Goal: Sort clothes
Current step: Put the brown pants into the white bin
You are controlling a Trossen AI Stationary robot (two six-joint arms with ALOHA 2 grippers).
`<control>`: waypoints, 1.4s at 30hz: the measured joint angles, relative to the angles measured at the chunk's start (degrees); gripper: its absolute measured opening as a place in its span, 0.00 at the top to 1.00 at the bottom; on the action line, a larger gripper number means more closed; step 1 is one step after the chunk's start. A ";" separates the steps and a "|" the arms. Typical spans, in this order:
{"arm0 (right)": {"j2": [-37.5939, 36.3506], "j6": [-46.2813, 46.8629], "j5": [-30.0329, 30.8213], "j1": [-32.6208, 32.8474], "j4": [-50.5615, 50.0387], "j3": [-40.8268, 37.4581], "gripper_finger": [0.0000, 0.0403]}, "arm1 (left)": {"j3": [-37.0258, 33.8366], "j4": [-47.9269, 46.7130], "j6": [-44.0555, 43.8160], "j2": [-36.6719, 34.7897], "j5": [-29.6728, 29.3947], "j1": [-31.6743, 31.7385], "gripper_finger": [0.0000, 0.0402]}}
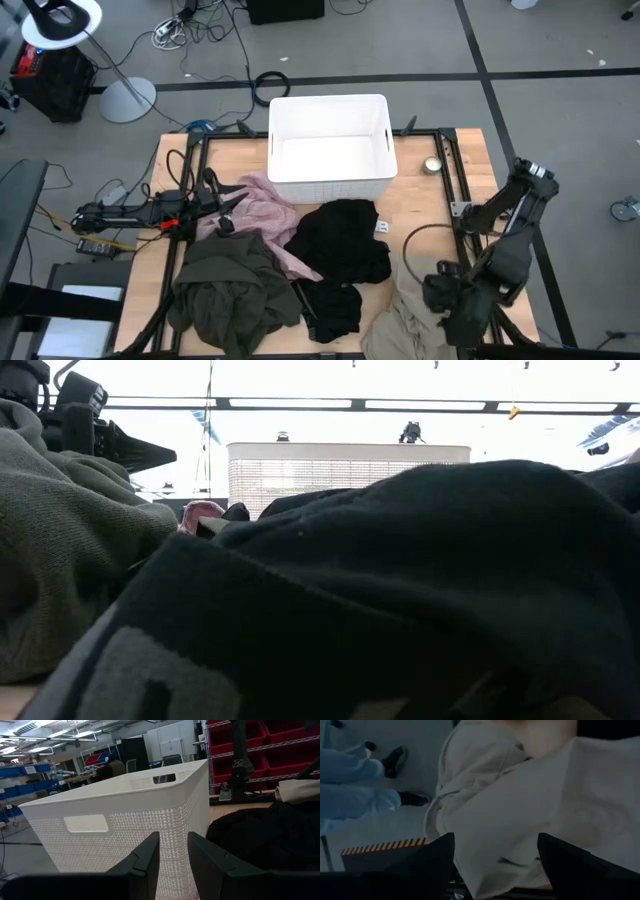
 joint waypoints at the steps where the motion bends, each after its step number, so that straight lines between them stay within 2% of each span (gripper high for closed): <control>1: 1.18 0.70 -0.14 -0.11 -0.40 0.00 0.29 | -0.01 0.00 0.00 0.00 -0.01 0.01 0.74; 11: 15.89 3.65 0.72 -3.53 -0.84 0.00 0.32 | -0.02 0.00 0.00 0.00 0.00 0.00 0.74; 17: 24.95 1.39 0.64 -5.38 3.97 0.00 0.37 | -0.01 0.00 0.00 0.01 -0.01 0.01 0.74; 20: 28.62 0.73 0.25 -6.03 8.25 0.00 0.46 | 0.00 0.00 0.00 0.00 -0.01 0.01 0.74; 22: 30.44 1.39 0.25 -6.34 9.67 0.00 0.57 | 0.00 0.00 0.00 0.00 0.00 0.02 0.74; 24: 32.00 3.30 0.24 -6.53 10.33 0.11 0.73 | 0.00 0.00 -0.01 0.01 -0.01 0.00 0.74; 26: 32.24 4.87 0.17 -6.59 10.61 0.13 0.90 | -0.02 0.00 0.00 0.02 0.00 0.00 0.74; 27: 32.19 5.43 0.35 -6.57 10.61 0.13 0.94 | 0.00 -0.02 0.00 0.01 0.00 0.00 0.74; 30: 30.76 10.19 1.13 -6.53 9.23 0.02 0.95 | 0.00 0.01 -0.02 0.01 -0.07 0.02 0.74; 35: 24.22 17.01 3.94 -5.98 2.98 0.93 0.96 | 0.00 -0.01 0.00 0.01 -0.15 0.00 0.74; 38: 19.54 20.80 6.32 -5.56 -3.00 2.76 0.96 | 0.00 0.00 -0.01 0.02 -0.15 0.00 0.74; 42: 13.89 23.59 6.46 -5.66 -11.39 5.98 0.96 | -0.02 0.00 0.00 0.02 -0.15 0.00 0.74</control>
